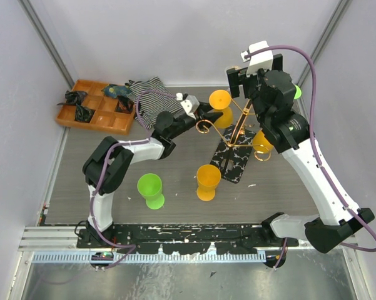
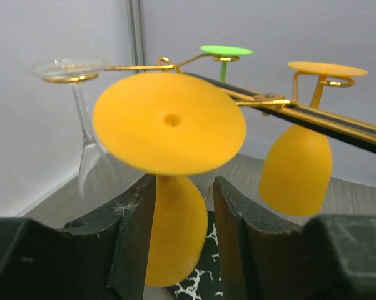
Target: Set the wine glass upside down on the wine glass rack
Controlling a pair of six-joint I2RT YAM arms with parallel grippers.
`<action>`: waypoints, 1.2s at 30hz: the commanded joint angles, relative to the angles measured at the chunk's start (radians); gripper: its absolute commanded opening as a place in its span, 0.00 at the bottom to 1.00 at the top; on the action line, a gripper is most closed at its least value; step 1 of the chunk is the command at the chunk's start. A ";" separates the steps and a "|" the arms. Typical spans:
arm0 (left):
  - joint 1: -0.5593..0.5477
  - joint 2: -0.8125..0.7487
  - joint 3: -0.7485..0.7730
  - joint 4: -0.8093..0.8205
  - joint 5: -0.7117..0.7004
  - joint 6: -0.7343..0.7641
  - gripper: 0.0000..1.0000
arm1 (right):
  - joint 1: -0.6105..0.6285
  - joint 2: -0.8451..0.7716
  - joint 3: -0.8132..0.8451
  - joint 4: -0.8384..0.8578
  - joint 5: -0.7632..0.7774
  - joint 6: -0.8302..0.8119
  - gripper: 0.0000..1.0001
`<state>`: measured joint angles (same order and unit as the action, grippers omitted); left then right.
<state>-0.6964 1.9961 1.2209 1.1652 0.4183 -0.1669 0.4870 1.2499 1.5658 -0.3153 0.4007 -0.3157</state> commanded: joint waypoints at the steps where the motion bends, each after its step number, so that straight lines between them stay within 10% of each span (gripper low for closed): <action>1: 0.001 -0.067 -0.059 0.018 -0.029 0.047 0.49 | -0.004 -0.030 0.007 0.045 -0.011 0.004 0.96; 14: 0.037 -0.324 -0.264 -0.165 -0.249 0.218 0.52 | -0.004 0.002 0.077 -0.061 -0.162 0.015 0.96; 24: 0.091 -0.582 -0.148 -0.785 -0.711 0.290 0.62 | 0.004 0.126 0.246 -0.221 -0.457 0.188 0.92; 36: 0.432 -0.607 0.257 -1.729 -0.662 -0.070 0.55 | 0.273 0.271 0.273 -0.307 -0.578 0.208 0.92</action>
<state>-0.3264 1.3933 1.4158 -0.2363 -0.2535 -0.1173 0.6846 1.5028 1.8130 -0.5987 -0.1001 -0.1246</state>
